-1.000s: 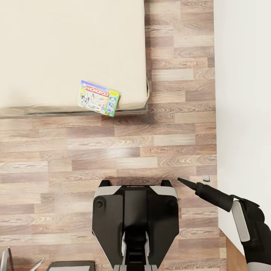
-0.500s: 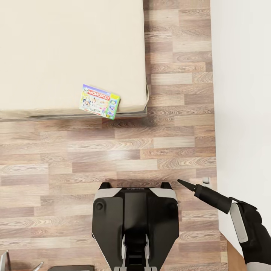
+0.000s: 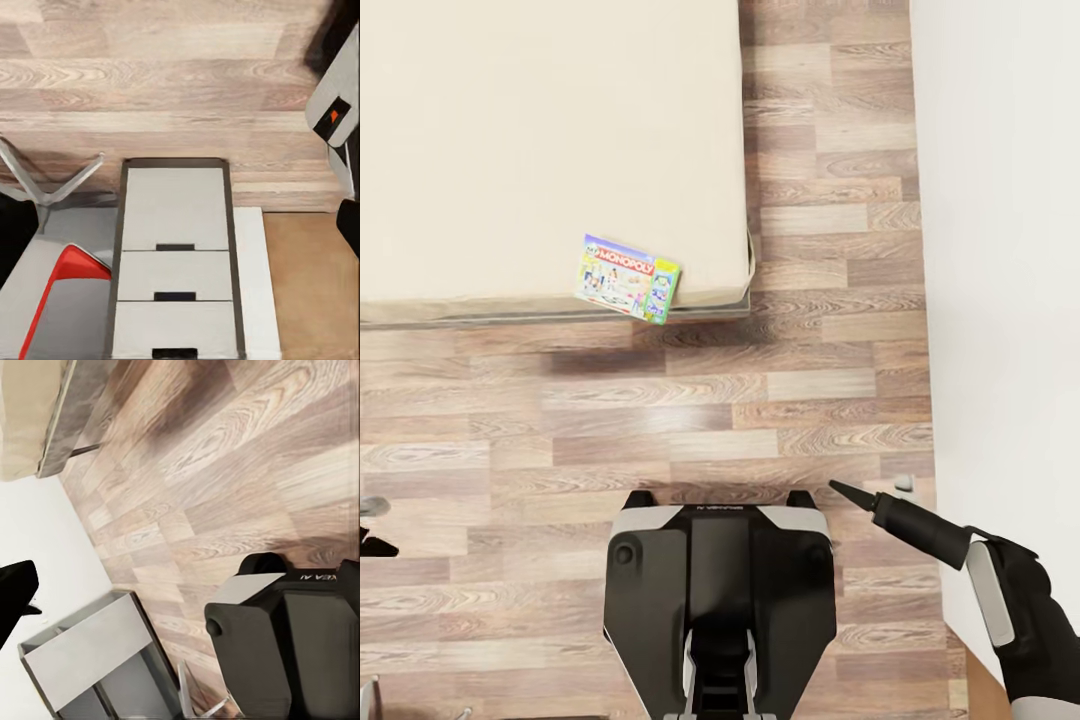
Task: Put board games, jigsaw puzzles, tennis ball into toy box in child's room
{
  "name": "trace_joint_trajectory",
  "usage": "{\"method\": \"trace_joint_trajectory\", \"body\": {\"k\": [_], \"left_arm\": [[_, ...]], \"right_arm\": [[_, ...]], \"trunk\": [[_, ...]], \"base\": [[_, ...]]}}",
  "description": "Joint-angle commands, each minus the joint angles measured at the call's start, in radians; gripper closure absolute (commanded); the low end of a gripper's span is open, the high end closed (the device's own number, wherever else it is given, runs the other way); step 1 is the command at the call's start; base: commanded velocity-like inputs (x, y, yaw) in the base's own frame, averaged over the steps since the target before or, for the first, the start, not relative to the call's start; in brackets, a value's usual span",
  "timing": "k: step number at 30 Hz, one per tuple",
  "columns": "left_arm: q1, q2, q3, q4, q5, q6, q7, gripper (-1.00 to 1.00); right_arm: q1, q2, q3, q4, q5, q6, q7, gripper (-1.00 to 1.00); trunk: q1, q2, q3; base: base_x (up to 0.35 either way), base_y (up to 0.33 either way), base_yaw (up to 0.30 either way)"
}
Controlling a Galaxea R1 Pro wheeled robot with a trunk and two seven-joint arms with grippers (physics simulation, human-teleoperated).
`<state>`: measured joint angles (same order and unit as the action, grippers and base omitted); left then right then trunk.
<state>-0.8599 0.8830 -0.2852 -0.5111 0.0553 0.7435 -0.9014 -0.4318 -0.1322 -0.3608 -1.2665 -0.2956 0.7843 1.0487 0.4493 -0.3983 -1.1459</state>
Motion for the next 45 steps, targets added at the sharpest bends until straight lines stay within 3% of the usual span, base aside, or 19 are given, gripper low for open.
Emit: {"method": "trace_joint_trajectory", "body": {"k": [1, 9, 15, 21, 24, 25, 28, 29, 31, 35, 45], "left_arm": [[0.019, -0.024, -0.007, 0.008, 0.005, -0.004, 0.001, -1.0], [0.129, -0.214, -0.011, 0.072, 0.009, -0.124, 0.031, -1.0], [0.158, -0.311, 0.004, 0.142, 0.02, -0.216, 0.076, -1.0], [0.166, -0.389, 0.072, 0.208, 0.054, -0.318, 0.126, -1.0], [0.167, -0.429, 0.109, 0.223, 0.066, -0.347, 0.158, -1.0], [0.168, -0.456, 0.13, 0.229, 0.072, -0.357, 0.184, -1.0], [0.168, -0.493, 0.153, 0.234, 0.076, -0.368, 0.229, -1.0], [0.168, -0.493, 0.153, 0.234, 0.076, -0.368, 0.229, -1.0], [0.169, -0.532, 0.165, 0.237, 0.078, -0.384, 0.279, -1.0], [0.17, -0.576, 0.174, 0.24, 0.08, -0.432, 0.345, -1.0], [0.17, -0.607, 0.179, 0.241, 0.081, -0.496, 0.425, -1.0]], "right_arm": [[0.0, 0.002, 0.0, 0.0, 0.005, 0.005, -0.006, -1.0], [0.0, 0.016, 0.003, 0.001, 0.084, -0.021, -0.088, -1.0], [0.0, 0.028, 0.003, 0.03, 0.114, -0.061, -0.165, -1.0], [0.0, 0.058, 0.02, 0.12, 0.126, -0.094, -0.254, -1.0], [-0.006, 0.076, 0.049, 0.197, 0.129, -0.146, -0.316, -1.0], [-0.018, 0.085, 0.068, 0.259, 0.129, -0.191, -0.363, -1.0], [-0.054, 0.092, 0.089, 0.354, 0.127, -0.259, -0.431, -1.0], [-0.054, 0.092, 0.089, 0.354, 0.127, -0.259, -0.431, -1.0], [-0.091, 0.097, 0.1, 0.444, 0.126, -0.313, -0.478, -1.0], [-0.119, 0.1, 0.107, 0.534, 0.126, -0.369, -0.508, -1.0], [-0.143, 0.091, 0.113, 0.597, 0.122, -0.454, -0.521, -1.0]], "trunk": [[0.001, -0.002, 0.001], [0.001, -0.002, 0.014], [0.001, -0.002, 0.024], [0.001, -0.002, 0.034], [0.001, -0.002, 0.038], [0.001, -0.002, 0.04], [0.001, -0.002, 0.045], [0.001, -0.002, 0.047], [0.001, -0.002, 0.05], [0.001, -0.002, 0.057], [0.001, -0.002, 0.073]], "base": [[0.0, 0.0, 0.0], [0.0, 0.0, 0.0], [0.0, 0.0, 0.0], [0.0, 0.0, 0.0], [0.0, 0.0, 0.0], [0.0, 0.0, 0.0], [0.0, 0.0, 0.0], [0.0, 0.0, 0.0], [0.0, 0.0, 0.0], [0.0, 0.0, 0.0], [0.0, 0.0, 0.0]]}}
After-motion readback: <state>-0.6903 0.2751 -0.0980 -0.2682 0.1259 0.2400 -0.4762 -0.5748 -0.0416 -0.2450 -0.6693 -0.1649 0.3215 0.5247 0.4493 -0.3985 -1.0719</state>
